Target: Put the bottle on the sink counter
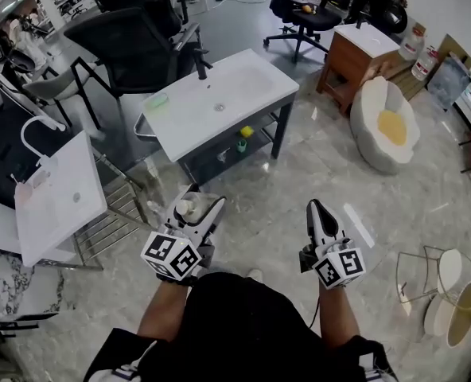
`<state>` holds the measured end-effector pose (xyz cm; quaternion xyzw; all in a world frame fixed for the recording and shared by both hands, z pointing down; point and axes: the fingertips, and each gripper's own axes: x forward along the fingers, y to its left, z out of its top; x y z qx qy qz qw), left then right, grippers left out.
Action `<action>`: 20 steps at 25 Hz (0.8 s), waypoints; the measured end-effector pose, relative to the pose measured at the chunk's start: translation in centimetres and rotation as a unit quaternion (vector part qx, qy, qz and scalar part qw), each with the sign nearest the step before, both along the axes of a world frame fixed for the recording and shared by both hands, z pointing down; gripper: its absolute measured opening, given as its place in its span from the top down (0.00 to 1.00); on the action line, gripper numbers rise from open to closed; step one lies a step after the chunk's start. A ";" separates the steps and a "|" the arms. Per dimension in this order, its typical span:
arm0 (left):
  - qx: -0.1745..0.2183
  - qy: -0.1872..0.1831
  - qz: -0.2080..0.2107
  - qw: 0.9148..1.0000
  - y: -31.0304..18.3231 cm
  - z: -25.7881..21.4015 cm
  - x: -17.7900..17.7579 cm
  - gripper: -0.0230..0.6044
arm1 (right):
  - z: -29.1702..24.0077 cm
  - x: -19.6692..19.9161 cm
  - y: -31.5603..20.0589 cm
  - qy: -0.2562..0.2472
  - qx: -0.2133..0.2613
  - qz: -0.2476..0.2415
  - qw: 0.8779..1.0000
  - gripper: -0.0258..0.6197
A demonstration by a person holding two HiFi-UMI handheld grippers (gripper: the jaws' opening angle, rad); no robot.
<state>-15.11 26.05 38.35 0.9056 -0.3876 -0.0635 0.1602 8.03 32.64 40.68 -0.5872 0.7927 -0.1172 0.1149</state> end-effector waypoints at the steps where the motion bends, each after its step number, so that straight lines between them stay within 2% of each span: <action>1: -0.003 0.000 -0.001 1.000 0.3 0.2 0.4 0.40 | 0.3 0.3 0.1 -0.002 -0.002 -0.003 1.000 0.91; 7: -0.014 -0.022 -0.008 1.000 0.5 0.9 0.9 0.40 | 1.5 0.3 -0.2 -0.015 -0.015 -0.027 0.999 0.91; 12: 0.016 -0.042 -0.015 0.999 -0.1 -0.3 1.0 0.40 | 1.7 0.1 -1.7 -0.012 -0.014 -0.044 0.999 0.91; 16: 0.005 -0.038 -0.020 0.999 -2.6 0.6 0.4 0.40 | 1.4 -0.6 -3.2 0.005 -0.011 -0.049 0.999 0.91; 20: 0.003 -0.028 -0.018 0.999 -5.4 0.9 0.2 0.40 | 1.4 0.5 -5.3 0.019 -0.022 -0.036 0.999 0.91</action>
